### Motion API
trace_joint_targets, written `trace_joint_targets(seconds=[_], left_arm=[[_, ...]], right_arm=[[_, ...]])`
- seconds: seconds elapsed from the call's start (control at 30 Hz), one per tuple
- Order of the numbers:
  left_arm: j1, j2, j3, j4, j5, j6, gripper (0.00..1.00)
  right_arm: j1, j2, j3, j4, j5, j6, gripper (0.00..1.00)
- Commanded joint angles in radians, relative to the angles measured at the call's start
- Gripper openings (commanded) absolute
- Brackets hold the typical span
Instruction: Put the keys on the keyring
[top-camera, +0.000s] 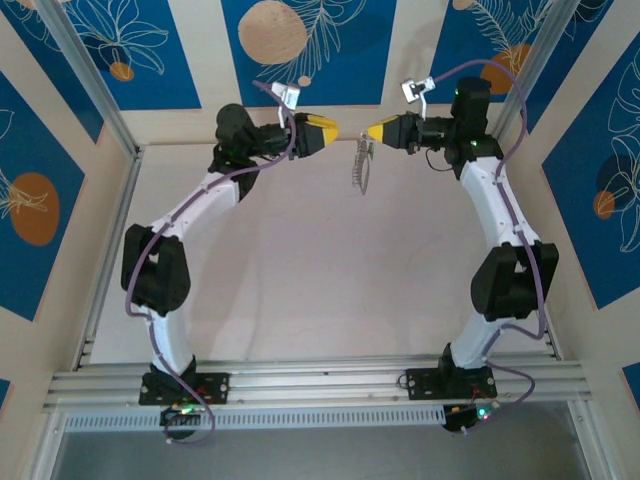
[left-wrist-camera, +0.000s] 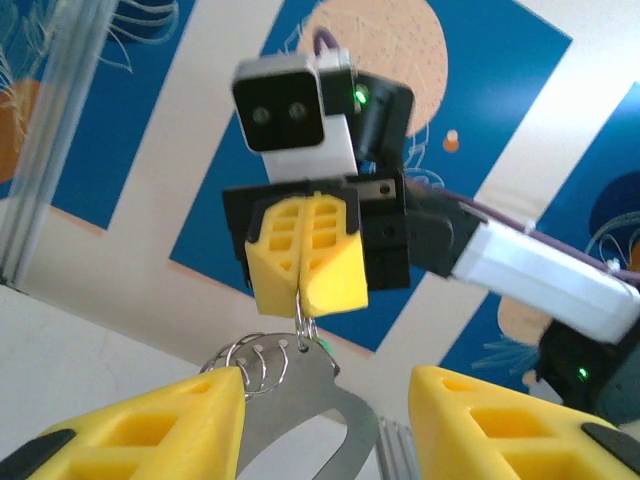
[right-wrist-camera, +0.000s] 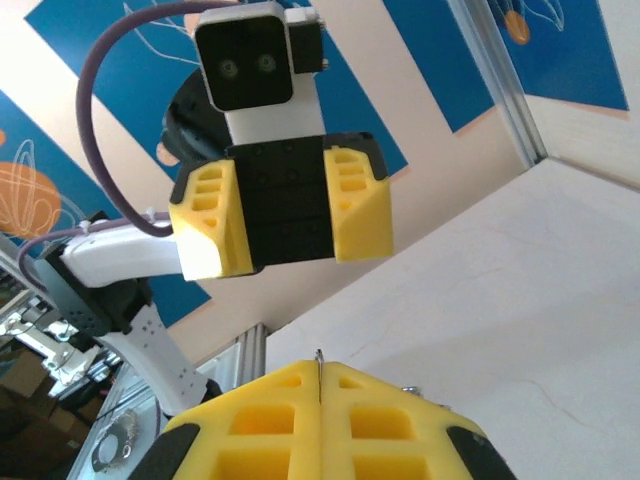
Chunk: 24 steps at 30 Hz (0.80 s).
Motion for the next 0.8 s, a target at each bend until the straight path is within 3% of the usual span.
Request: trace_joint_targets(seconds=[0.0, 0.33, 0.77], left_arm=[[0.012, 0.066, 0.093, -0.177, 0.133, 0.096, 0.46], [0.014, 0.167, 0.242, -0.233, 0.206, 0.113, 0.44], [0.012, 0.216, 0.280, -0.229, 0.221, 0.086, 0.38]], right_arm=[[0.012, 0.065, 0.116, -0.301, -0.087, -0.201, 0.00], [0.052, 0.187, 0.243, -0.431, -0.097, -0.285, 0.00], [0.065, 0.198, 0.235, -0.417, -0.089, -0.282, 0.00]])
